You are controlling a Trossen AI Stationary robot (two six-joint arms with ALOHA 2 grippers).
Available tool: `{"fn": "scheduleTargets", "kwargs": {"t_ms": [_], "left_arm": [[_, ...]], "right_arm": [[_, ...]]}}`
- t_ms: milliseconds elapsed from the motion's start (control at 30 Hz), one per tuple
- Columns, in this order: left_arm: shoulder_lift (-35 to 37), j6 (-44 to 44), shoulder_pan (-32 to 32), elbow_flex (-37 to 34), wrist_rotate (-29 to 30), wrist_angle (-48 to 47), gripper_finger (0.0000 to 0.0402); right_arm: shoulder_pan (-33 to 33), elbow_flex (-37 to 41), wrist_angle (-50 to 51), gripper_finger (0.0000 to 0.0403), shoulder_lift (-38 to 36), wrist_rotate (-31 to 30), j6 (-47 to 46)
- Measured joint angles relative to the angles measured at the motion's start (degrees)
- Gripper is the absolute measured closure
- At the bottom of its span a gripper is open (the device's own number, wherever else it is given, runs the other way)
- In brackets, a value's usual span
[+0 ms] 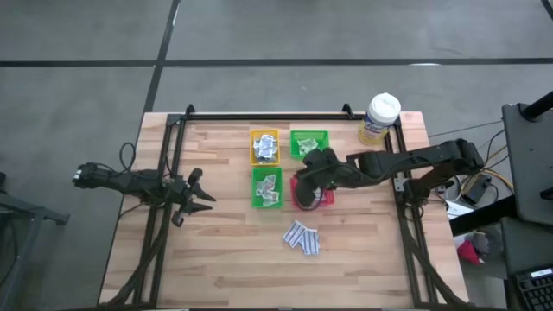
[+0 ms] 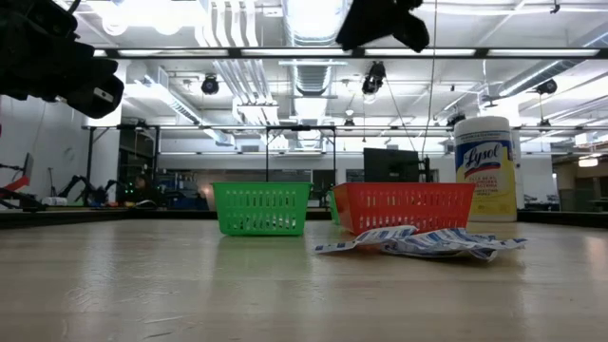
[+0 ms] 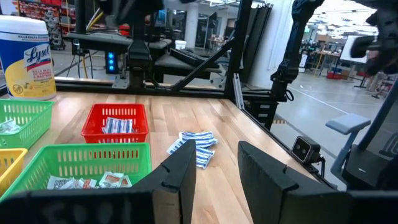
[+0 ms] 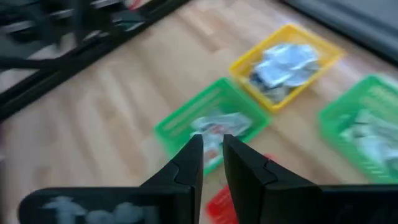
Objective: Pick & Place First Aid Supplies
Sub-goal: Put the blue bandage pack into the red bin
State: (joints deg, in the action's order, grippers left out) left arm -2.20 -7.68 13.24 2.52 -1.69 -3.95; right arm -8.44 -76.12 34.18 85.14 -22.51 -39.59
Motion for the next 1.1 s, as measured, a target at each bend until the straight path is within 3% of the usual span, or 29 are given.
{"fn": "scheduleTargets", "kwargs": {"t_ms": [367,533,767,1100], "left_arm": [[0.00,0.01,-0.01,0.11,0.02,-0.56,0.0287],[0.00,0.14,0.00,0.11,0.04,-0.59,0.0287],[0.00,0.17,-0.01,0.11,0.02,-0.66,0.0287],[0.02,0.18,-0.01,0.11,0.02,-0.72,0.0287]], "right_arm": [[-8.01,0.87,0.04,0.0344,0.20,13.14,-6.58],[-10.62,1.49,0.16,0.0344,1.11,15.09,-10.15],[-11.33,1.53,0.21,0.0344,4.39,16.34,-12.50],[-11.31,1.56,0.37,0.0344,11.88,26.03,-12.72]]}}
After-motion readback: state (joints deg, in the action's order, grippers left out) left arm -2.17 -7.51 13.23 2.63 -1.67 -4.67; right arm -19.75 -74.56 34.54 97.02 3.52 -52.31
